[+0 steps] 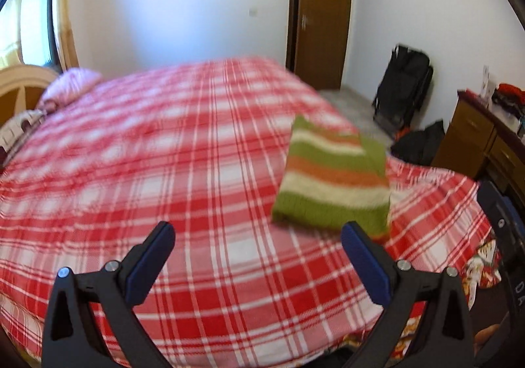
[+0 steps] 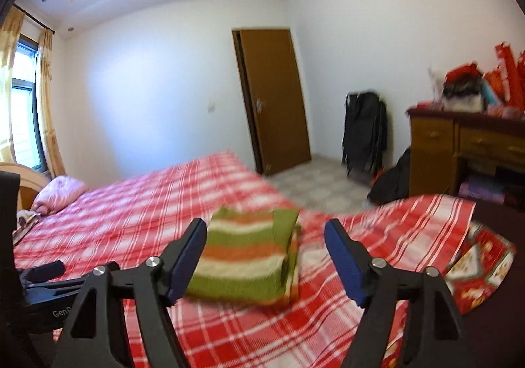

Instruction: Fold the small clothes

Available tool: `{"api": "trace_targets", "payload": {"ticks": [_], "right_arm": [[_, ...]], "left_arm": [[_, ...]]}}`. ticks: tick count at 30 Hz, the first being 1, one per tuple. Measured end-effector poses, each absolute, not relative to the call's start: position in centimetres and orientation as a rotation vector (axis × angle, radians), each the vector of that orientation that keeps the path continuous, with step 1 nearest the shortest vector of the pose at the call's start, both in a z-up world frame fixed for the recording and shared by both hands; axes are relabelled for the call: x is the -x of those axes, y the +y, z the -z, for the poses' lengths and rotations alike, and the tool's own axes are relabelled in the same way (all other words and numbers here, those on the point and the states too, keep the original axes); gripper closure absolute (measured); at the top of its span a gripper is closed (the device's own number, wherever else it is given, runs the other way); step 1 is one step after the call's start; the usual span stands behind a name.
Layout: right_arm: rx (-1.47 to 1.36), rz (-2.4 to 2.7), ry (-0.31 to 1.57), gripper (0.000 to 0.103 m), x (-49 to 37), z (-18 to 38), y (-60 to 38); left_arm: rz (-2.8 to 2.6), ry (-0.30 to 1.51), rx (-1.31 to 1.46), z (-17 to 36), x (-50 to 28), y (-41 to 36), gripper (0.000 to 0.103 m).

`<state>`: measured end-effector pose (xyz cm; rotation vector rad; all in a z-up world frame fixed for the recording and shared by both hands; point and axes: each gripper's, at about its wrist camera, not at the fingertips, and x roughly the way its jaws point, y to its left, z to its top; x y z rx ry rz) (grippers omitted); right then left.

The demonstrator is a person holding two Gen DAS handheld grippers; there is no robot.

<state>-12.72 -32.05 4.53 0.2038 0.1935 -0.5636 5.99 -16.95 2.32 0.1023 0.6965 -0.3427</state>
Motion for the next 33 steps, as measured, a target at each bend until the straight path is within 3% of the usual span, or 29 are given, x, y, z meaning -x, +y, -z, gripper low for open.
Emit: {"api": "trace_targets", "payload": {"ticks": [12,33], "right_arm": [[-0.184,0.585,0.082,0.027,13.5,-7.4,-32.8],[-0.206,0.551,0.119,0.027,13.1,-6.4,-32.6]], "left_arm": [[0.368,0.548,-0.088,-6.7,-5.4,-18.7,0.0],[0.335,0.466,-0.182,-6.3,-3.6,-19.7,0.0]]}}
